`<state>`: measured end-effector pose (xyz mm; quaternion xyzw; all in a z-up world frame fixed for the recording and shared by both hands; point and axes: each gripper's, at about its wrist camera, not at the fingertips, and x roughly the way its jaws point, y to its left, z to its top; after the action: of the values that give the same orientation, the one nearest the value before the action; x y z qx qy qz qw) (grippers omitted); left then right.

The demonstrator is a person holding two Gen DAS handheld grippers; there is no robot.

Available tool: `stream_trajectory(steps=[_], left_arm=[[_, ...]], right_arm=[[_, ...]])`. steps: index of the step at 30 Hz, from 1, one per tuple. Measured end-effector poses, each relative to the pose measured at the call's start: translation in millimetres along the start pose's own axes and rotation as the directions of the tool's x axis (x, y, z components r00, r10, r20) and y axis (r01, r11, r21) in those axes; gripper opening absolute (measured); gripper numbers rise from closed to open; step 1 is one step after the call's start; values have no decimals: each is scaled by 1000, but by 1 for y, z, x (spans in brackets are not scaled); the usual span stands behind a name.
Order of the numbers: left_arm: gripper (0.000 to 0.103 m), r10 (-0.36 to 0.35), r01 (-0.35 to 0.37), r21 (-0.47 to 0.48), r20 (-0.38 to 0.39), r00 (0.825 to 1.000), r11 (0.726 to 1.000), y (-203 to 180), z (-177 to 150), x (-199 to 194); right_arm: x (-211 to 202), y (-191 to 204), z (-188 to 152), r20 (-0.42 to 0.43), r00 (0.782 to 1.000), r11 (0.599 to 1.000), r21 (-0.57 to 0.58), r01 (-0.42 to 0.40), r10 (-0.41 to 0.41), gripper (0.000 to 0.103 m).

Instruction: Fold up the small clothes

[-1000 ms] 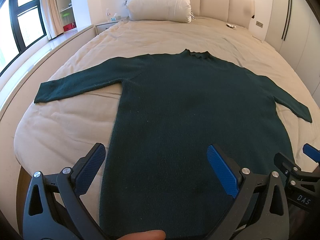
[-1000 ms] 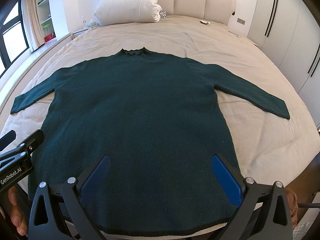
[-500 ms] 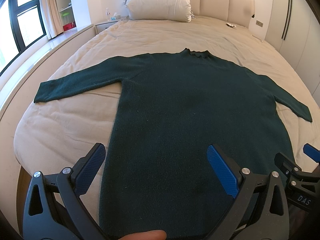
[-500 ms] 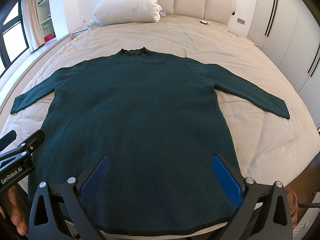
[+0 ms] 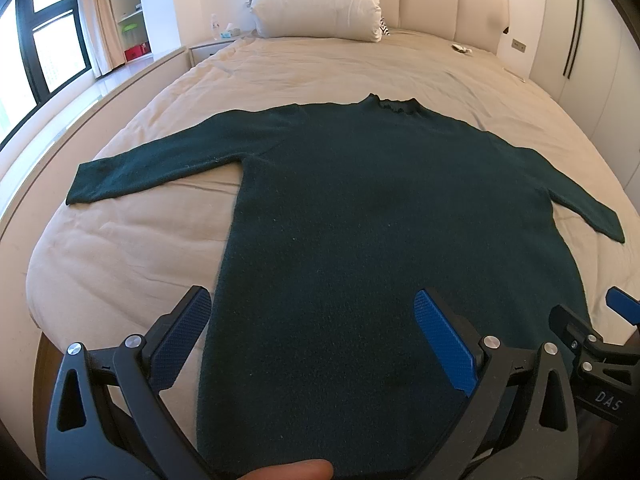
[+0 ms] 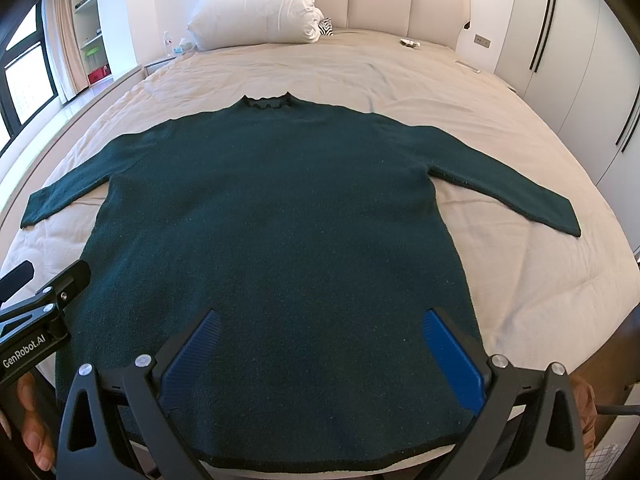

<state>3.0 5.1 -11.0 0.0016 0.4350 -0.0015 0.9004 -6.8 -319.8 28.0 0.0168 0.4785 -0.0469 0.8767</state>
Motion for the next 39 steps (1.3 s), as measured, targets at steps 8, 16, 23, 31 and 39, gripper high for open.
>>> stream_trajectory(steps=[8,16,23,31,39], left_arm=[[103,-1,1,0,-2,1000,1000,-1,0,0],[103,-1,1,1,-3,1000,1000,-1,0,0],[103,-4,4,-2,-8,1000,1000,0,1,1],[103,-10,10,-6,-11,1000,1000,1,0,2],[103,-20,19,-24,-24,1000,1000,4,1,7]], right_arm=[[0,0,0,-2,1000,1000,1,0,0,103],[0,0,-1,-3,1000,1000,1,-1,1,103],[0,0,-2,-3,1000,1000,1,-1,1,103],[1,0,-2,-5,1000,1000,0,-1,1,103],[2,1,-3,-7,1000,1000,0,-1,1,103]])
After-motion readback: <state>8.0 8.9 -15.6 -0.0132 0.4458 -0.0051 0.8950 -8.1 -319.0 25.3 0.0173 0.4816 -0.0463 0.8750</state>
